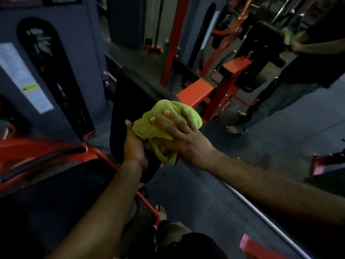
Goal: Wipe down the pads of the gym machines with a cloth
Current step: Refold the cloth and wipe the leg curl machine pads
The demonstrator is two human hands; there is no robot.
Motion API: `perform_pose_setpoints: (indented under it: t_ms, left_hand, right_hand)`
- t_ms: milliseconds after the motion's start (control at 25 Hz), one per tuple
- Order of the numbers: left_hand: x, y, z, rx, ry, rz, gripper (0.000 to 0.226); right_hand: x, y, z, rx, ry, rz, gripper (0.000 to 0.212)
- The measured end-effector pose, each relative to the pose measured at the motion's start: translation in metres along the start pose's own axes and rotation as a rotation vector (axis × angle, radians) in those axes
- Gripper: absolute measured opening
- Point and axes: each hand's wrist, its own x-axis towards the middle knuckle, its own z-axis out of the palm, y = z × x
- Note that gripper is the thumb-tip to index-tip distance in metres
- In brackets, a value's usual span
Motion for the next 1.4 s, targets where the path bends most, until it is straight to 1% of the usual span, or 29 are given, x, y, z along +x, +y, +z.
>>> perform_pose_setpoints:
  t_ms: [80,160,200,280,360,480,600,720,800,880,1000,1080,1160,1320,1400]
  left_hand:
    - [-0.006,0.017,0.021,0.033,0.029,0.099,0.074]
    - [-0.006,0.034,0.034,0.059,0.006,0.182,0.076]
    - [-0.006,0.042,0.037,0.055,0.006,0.206,0.076]
    - [-0.009,0.054,0.041,0.043,-0.021,0.218,0.076]
    - [-0.009,0.060,0.038,0.055,-0.060,0.223,0.076]
    - [-0.016,0.058,0.038,0.081,-0.124,0.191,0.069]
    - [-0.011,0.057,0.035,0.089,-0.108,0.159,0.067]
    - [0.005,0.063,0.023,0.058,-0.070,0.157,0.072]
    - [0.020,0.067,0.013,0.050,-0.082,0.189,0.066]
    - [0.033,0.070,0.007,0.059,-0.107,0.194,0.060]
    - [0.047,0.067,0.005,-0.027,-0.135,0.138,0.060]
    - [0.052,0.061,0.010,-0.068,-0.094,0.164,0.063]
    - [0.054,0.059,0.015,-0.085,-0.044,0.203,0.061]
    - [0.069,0.063,0.007,-0.091,-0.025,0.232,0.063]
    - [0.075,0.062,-0.001,-0.133,-0.028,0.248,0.063]
  right_hand:
    - [0.005,-0.007,-0.007,0.160,0.077,0.187,0.058]
    - [0.014,-0.018,-0.008,0.293,0.201,0.413,0.063]
    - [0.024,-0.022,-0.010,0.345,0.218,0.537,0.069]
    - [0.052,-0.020,-0.018,0.400,0.148,0.765,0.079]
    - [0.087,-0.002,-0.022,0.397,0.052,0.871,0.077]
    - [0.138,0.025,-0.022,0.427,-0.021,0.867,0.067]
    - [0.154,0.027,-0.019,0.396,-0.079,0.853,0.066]
    - [0.114,0.005,-0.020,0.289,-0.038,0.786,0.069]
    - [0.080,-0.010,-0.021,0.252,0.003,0.771,0.069]
    - [0.070,-0.009,-0.016,0.243,0.000,0.773,0.069]
    - [0.103,0.006,-0.010,0.183,-0.127,0.741,0.071]
    - [0.134,0.014,-0.008,0.188,-0.189,0.727,0.069]
    - [0.158,0.019,-0.004,0.187,-0.221,0.729,0.065]
    - [0.199,0.025,0.001,0.154,-0.282,0.672,0.058]
    - [0.217,0.027,-0.001,0.092,-0.344,0.597,0.050]
